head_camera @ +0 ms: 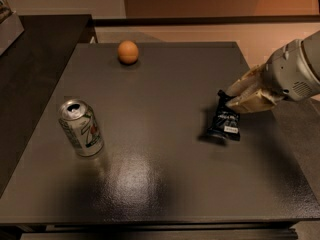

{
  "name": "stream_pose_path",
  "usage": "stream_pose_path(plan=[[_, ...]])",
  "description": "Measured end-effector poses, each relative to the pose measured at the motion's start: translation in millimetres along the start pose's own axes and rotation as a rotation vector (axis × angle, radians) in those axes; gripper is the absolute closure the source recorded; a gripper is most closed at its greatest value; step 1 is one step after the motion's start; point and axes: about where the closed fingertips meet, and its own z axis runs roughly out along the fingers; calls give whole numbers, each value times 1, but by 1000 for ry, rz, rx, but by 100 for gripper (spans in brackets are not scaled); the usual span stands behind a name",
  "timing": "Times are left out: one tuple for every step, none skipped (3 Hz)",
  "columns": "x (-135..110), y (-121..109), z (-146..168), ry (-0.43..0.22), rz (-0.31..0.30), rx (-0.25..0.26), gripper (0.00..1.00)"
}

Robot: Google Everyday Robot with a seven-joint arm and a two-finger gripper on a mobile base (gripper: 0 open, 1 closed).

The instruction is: Move rxbar blueberry near orange

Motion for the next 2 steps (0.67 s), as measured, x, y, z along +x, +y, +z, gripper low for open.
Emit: stream_pose_path(plan=[[-22,-36,15,-60,5,-8,100],[-47,-68,36,-99,14,-16,100]])
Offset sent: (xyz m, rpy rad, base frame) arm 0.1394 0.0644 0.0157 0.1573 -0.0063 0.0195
